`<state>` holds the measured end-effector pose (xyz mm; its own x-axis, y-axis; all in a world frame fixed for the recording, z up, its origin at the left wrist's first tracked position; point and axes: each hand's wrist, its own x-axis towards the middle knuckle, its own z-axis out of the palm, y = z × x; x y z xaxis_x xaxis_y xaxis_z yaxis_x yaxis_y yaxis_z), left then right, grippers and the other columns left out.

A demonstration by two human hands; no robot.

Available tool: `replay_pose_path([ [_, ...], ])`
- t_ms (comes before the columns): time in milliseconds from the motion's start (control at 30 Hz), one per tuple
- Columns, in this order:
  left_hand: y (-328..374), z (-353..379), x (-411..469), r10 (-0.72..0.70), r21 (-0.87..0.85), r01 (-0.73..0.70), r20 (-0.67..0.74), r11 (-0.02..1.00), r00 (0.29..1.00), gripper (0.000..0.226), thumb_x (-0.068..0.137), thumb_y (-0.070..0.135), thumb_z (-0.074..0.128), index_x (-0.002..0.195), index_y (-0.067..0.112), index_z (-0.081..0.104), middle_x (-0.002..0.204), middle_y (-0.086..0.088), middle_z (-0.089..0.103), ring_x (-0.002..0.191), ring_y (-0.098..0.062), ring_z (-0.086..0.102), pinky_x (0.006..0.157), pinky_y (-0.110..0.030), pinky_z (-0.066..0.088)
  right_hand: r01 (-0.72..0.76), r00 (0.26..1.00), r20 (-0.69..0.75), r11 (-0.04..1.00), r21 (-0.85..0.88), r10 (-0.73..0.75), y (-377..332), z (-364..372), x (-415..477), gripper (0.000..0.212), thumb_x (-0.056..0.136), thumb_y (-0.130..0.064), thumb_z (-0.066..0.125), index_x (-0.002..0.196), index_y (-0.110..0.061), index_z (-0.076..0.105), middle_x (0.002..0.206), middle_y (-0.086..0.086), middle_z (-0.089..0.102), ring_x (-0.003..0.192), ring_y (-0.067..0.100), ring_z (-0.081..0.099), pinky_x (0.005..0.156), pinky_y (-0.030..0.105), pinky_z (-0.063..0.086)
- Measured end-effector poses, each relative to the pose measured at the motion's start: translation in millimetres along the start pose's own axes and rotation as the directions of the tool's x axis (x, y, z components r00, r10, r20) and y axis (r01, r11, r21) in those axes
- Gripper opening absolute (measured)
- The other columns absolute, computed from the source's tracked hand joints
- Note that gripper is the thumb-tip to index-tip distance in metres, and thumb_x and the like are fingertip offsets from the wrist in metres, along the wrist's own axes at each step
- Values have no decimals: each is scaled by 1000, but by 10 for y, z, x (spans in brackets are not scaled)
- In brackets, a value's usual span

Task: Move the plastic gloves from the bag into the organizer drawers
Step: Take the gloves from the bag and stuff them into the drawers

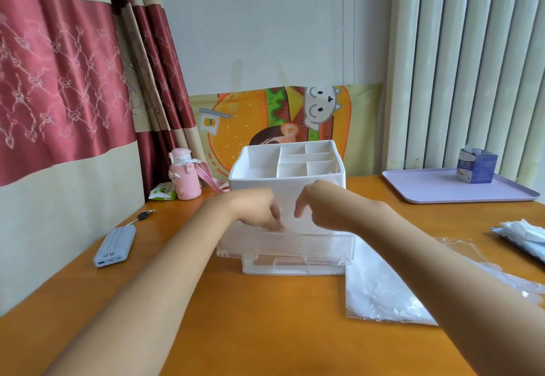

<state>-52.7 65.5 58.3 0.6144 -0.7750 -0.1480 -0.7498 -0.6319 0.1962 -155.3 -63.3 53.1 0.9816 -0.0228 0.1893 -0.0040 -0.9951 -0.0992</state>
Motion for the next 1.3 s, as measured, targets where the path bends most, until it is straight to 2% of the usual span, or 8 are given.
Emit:
replay_pose_path([
  [200,-31,30,-9,-32,-95,10,-231,995,973,13,84,23,72,72,17,68,76,2,70,73,-12,69,65,-25,51,-32,979,192,987,-155,62,61,107,90,55,91,-19,60,143,-17,42,144,2,46,131,22,40,109,31,33],
  [267,28,39,-23,-20,-116,-29,-403,993,915,11,82,20,73,73,14,70,69,3,69,63,-10,69,68,-29,56,-42,956,276,974,-221,104,44,93,147,60,91,-33,60,144,-14,39,144,4,45,131,25,41,109,36,35],
  [367,161,85,-38,38,-89,-90,-469,992,882,6,81,21,73,79,16,72,69,6,67,68,-12,68,70,-28,54,-65,931,341,978,-200,132,11,78,199,60,91,-43,58,140,-12,43,136,5,52,123,26,49,103,35,40],
  [467,185,138,-8,69,-53,-102,-428,993,901,12,81,17,74,92,16,76,86,2,72,84,-17,66,80,-31,54,-59,952,290,986,-157,104,18,52,201,40,96,-20,52,134,-11,51,126,8,59,113,26,55,93,32,44],
  [567,135,174,30,49,-55,-76,-384,996,922,31,80,16,76,111,17,70,108,3,67,99,-15,62,83,-26,48,-64,969,234,994,-88,83,47,26,165,45,90,0,54,133,-14,55,125,7,60,108,24,59,89,29,44],
  [800,134,188,14,25,59,-15,-173,998,985,71,85,35,70,147,21,38,149,2,41,134,-18,41,103,-29,36,-36,978,206,998,-47,45,83,65,98,44,85,-22,70,128,-19,60,128,1,58,116,21,51,95,25,37],
  [933,139,139,16,-3,45,4,-35,999,999,59,92,43,58,142,18,39,141,-1,44,128,-23,43,92,-27,34,-33,951,304,993,-112,66,51,30,115,63,82,-38,71,137,-21,45,135,2,49,121,22,45,89,23,32],
  [1300,-26,227,238,-71,82,62,111,995,991,50,100,25,50,146,11,33,147,-9,39,137,-26,34,108,-33,28,-18,848,507,964,-264,154,1,-96,265,97,77,-48,74,152,-26,16,152,-1,32,137,24,32,106,32,31],
])
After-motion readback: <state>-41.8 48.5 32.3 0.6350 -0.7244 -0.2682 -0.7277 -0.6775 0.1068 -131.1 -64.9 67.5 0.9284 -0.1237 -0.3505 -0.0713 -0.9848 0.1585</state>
